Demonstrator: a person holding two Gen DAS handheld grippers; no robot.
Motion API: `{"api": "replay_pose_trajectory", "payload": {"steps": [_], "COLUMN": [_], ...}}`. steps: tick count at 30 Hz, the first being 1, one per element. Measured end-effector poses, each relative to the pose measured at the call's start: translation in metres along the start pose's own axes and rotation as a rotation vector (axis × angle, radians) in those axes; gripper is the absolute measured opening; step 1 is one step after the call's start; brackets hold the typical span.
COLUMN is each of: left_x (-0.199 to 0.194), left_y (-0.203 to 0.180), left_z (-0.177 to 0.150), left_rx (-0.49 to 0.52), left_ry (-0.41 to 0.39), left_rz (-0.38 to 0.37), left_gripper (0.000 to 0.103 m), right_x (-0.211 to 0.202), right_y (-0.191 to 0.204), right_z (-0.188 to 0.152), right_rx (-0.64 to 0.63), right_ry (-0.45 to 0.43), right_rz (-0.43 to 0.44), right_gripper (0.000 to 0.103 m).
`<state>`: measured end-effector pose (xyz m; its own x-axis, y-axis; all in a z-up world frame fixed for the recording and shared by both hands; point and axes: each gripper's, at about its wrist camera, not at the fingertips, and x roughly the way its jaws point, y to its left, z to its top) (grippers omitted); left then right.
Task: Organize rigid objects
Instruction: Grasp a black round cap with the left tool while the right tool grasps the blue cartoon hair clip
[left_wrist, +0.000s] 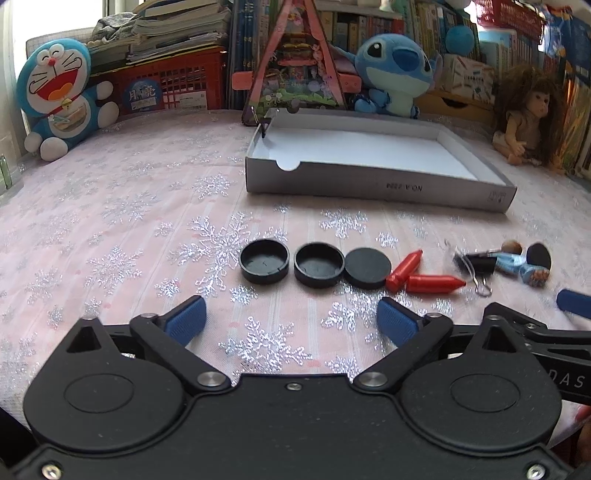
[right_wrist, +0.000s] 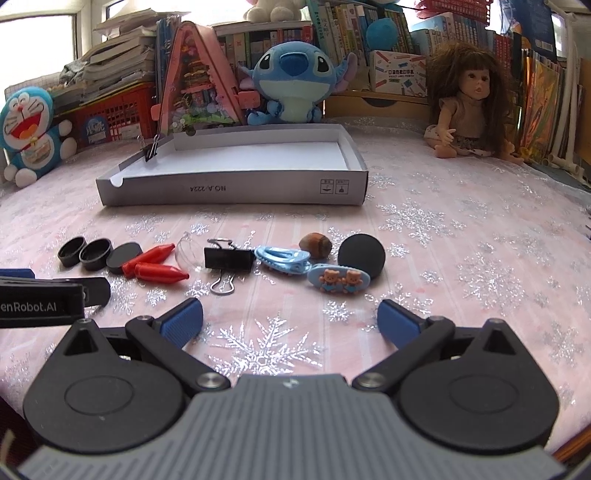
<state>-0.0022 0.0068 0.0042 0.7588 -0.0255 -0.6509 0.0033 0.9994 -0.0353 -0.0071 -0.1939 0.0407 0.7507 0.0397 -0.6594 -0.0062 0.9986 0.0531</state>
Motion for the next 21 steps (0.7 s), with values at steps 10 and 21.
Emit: {"api": "replay_pose_trajectory", "payload": {"steps": [10,21], "left_x": [-0.003,0.002], "left_y": [0.016,0.021], "left_z": [0.015,0.011], "left_rx": [0.024,0.051], "left_ry": [-0.097,-0.104], "left_rz": [0.032,0.035], "left_gripper": [0.076,0.054], "right_x": [-0.005,0.0], "right_y": [-0.013,-0.015], "right_z": [0.005,0.006], "right_rx": [-0.003,0.05], "right_ry": [-0.072,-0.049], "right_rz": [-0.07,-0.082], "right_gripper": [0.083,0.059]}}
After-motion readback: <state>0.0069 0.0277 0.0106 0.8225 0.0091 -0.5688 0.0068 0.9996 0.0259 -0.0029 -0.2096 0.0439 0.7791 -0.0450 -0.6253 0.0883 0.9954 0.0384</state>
